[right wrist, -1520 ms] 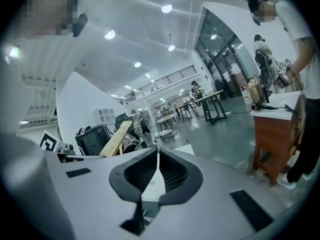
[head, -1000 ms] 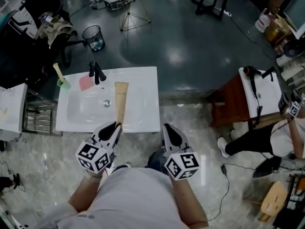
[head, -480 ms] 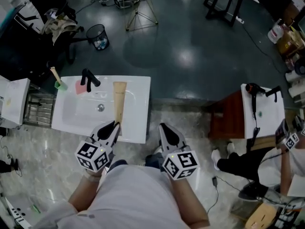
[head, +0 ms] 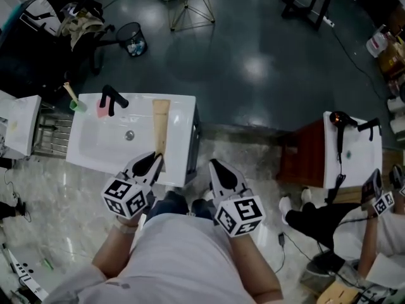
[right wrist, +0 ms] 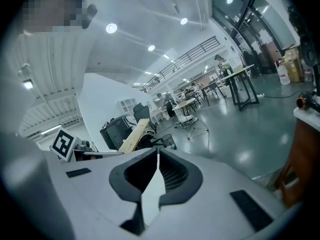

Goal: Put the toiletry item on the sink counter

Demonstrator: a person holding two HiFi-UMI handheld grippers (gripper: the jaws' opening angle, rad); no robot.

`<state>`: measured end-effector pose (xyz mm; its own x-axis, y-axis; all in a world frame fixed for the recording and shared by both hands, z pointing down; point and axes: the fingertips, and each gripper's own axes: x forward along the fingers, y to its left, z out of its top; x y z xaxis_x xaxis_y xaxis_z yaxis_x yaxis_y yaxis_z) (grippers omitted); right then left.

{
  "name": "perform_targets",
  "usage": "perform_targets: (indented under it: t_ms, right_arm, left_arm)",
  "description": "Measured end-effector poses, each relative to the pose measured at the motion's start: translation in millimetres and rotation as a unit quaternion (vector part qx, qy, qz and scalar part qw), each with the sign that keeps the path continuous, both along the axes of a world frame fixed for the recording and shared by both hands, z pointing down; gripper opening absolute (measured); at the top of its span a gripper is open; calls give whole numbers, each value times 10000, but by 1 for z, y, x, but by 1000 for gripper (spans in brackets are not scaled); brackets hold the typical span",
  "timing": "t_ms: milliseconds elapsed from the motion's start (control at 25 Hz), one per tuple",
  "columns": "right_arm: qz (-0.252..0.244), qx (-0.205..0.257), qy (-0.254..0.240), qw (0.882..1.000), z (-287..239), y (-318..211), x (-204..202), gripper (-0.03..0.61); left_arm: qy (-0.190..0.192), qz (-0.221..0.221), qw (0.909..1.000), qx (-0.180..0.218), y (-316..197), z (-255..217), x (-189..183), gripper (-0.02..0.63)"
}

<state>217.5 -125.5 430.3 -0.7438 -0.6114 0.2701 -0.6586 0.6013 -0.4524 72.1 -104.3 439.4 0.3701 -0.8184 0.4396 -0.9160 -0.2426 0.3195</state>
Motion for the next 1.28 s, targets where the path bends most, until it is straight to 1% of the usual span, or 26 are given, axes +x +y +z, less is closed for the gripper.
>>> perform_targets:
  t_ms: [200,360,720,880,1040,1280]
  right_arm:
    - [-8,-81,128,9999,14,-2,-5,23]
    - [-9,-204,276,9994,21,-9,-19,23]
    - [154,-304,712,9969,41,-44,-68,23]
    - [281,-408,882,9949,50,-54,-82,23]
    - [465,-522,1006,9925,62,-64,-87,23]
    - [820,-764,1150,9870,78,-78,-82,23]
  left_arm:
    - [111,83,9998,-146,-11,21,0,51]
    - [184,182,9993,-275,-28,39,-8,51]
    - [398,419,9966,-592,-91,94,-59,51]
    - [410,587,9948,-727,-117,118,-74,51]
    - [418,717,9924,-904,-139,146,-83,51]
    - [463,836,9878,-1231,-168,186,-89,51]
